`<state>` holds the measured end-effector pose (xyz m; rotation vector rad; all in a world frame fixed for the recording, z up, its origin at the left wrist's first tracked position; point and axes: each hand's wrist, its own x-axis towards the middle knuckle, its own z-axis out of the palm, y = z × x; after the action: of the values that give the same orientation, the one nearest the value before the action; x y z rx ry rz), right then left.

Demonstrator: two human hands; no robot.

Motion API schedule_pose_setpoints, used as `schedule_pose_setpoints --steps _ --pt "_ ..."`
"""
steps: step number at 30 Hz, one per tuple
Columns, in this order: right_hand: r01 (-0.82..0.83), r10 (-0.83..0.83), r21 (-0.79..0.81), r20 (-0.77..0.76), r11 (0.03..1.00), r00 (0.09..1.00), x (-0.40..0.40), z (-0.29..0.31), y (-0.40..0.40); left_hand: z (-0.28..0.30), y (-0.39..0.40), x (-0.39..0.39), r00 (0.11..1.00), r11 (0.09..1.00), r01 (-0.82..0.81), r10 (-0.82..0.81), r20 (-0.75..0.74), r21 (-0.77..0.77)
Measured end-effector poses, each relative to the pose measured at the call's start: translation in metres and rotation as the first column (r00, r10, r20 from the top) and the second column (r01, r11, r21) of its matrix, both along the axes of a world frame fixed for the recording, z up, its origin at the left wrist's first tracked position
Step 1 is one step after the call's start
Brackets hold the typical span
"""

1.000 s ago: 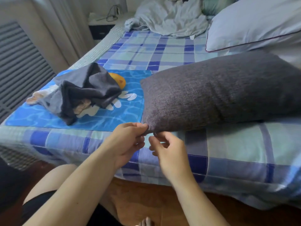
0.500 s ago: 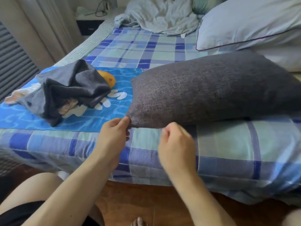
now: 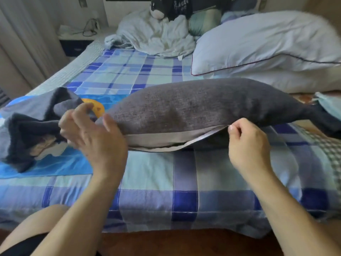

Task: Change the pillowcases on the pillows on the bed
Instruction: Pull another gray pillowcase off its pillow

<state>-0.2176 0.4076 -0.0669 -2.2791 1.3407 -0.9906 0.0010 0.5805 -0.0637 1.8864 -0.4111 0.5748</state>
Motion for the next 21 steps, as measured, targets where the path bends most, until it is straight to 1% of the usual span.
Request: schedule_pose_setpoints --steps 1,2,3,4,5,6,7,8,10,11,12,13,15,17,18,21 --pt "-0.032 0.032 -0.028 0.023 0.999 0.999 0.003 0.002 -0.002 0.003 -0.011 -0.021 0.964 0.985 0.098 -0.128 0.233 0.139" --pt "-0.064 0.065 -0.056 0.028 0.996 0.997 0.003 0.004 -0.006 0.002 -0.023 -0.042 0.867 0.937 0.189 -0.3 0.397 0.295" --pt "-0.094 0.096 -0.075 0.017 0.993 0.995 0.002 0.004 -0.01 -0.001 -0.035 -0.062 0.756 0.86 0.241 -0.457 0.468 0.451" --pt "-0.12 0.121 -0.083 0.001 0.989 0.993 0.0 0.005 -0.013 -0.01 -0.048 -0.073 0.678 0.769 0.253 -0.573 0.459 0.587" --pt "-0.14 0.14 -0.082 -0.01 0.987 0.99 -0.002 0.005 -0.016 -0.018 -0.06 -0.078 0.657 0.691 0.237 -0.632 0.411 0.683" --pt "-0.156 0.155 -0.076 -0.017 0.985 0.988 -0.005 0.007 -0.017 -0.023 -0.07 -0.077 0.662 0.635 0.221 -0.655 0.365 0.74" --pt "-0.164 0.163 -0.064 -0.022 0.984 0.986 -0.006 0.01 -0.016 -0.024 -0.078 -0.075 0.658 0.604 0.209 -0.669 0.347 0.769" --pt "-0.162 0.161 -0.045 -0.027 0.986 0.987 -0.005 0.014 -0.015 -0.023 -0.086 -0.072 0.618 0.595 0.203 -0.694 0.369 0.778" --pt "-0.134 0.133 -0.021 -0.026 0.991 0.991 -0.005 0.021 -0.014 -0.02 -0.099 -0.075 0.47 0.584 0.209 -0.764 0.442 0.785" --pt "-0.119 0.119 -0.021 -0.017 0.993 0.993 -0.005 0.024 -0.013 -0.018 -0.104 -0.077 0.421 0.58 0.202 -0.779 0.465 0.789" --pt "-0.11 0.11 -0.023 -0.004 0.994 0.994 -0.005 0.027 -0.014 -0.015 -0.107 -0.079 0.415 0.583 0.188 -0.776 0.475 0.79" --pt "-0.105 0.106 -0.025 0.011 0.994 0.994 -0.006 0.028 -0.015 -0.013 -0.11 -0.08 0.448 0.587 0.171 -0.762 0.468 0.791" --pt "-0.109 0.11 -0.024 0.041 0.994 0.993 -0.009 0.028 -0.017 -0.012 -0.11 -0.082 0.547 0.601 0.162 -0.715 0.435 0.783" --pt "-0.117 0.117 -0.001 0.081 0.993 0.99 -0.011 0.027 -0.018 -0.011 -0.107 -0.087 0.634 0.623 0.214 -0.674 0.378 0.752" --pt "-0.119 0.117 0.017 0.099 0.993 0.988 -0.012 0.026 -0.017 -0.009 -0.108 -0.092 0.662 0.634 0.234 -0.659 0.356 0.737" --pt "-0.12 0.111 0.057 0.136 0.991 0.985 -0.014 0.016 -0.011 -0.003 -0.114 -0.104 0.676 0.659 0.265 -0.648 0.351 0.704"
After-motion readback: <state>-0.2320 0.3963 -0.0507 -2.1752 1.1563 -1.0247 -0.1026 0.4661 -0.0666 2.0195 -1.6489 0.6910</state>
